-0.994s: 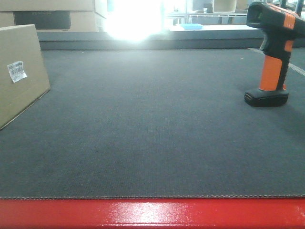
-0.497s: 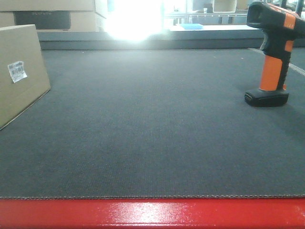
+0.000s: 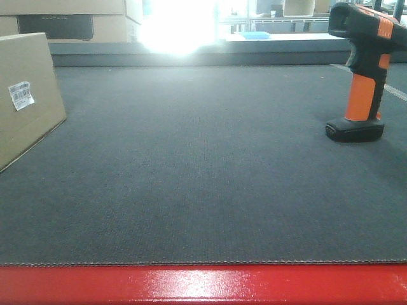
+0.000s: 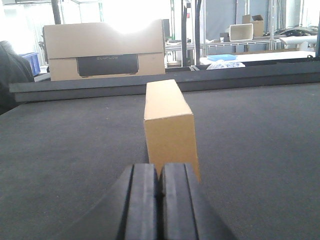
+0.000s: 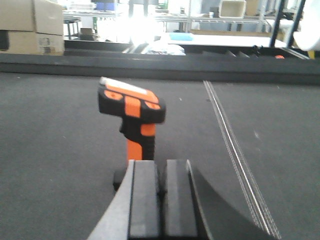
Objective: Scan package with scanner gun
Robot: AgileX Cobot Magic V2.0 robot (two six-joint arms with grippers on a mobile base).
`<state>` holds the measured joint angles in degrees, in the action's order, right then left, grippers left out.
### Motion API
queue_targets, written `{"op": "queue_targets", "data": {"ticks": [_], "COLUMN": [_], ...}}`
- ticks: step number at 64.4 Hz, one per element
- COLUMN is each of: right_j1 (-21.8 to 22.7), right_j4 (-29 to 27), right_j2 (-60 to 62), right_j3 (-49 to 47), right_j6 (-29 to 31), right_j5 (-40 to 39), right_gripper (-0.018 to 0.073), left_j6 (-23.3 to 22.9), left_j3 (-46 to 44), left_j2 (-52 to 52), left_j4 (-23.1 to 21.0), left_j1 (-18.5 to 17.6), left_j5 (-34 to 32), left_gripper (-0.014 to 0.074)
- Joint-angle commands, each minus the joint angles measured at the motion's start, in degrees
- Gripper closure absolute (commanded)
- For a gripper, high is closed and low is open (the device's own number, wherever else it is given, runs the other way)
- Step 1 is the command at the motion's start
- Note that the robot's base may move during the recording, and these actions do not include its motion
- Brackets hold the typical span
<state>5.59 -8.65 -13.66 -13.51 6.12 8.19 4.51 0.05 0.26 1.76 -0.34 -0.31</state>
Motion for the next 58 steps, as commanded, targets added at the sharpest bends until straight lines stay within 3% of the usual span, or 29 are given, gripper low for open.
{"op": "queue_targets", "data": {"ticks": [1, 22, 58], "right_j1": [1.34, 1.43, 1.43], "right_j4": [0.75, 1.05, 1.05], "right_j2": [2.61, 13.66, 13.66], "right_j3": [2.72, 13.51, 13.51], "right_j6": [-1.2, -1.31, -1.31], "right_j5": [-1.08, -2.18, -2.56], "right_gripper": [0.0712, 0.0712, 0.0712], "left_j6": [-0.26, -0.26, -0.26], "left_j3": [-0.05, -0.05, -0.05], "left_j2": [-0.26, -0.26, -0.26], "left_j4": [0.01, 0.01, 0.01], "left_j1": [0.15, 0.15, 0.15], "left_j5": [-1.12, -1.12, -1.12], "left_gripper": [0.0707, 0.0707, 0.0707]}}
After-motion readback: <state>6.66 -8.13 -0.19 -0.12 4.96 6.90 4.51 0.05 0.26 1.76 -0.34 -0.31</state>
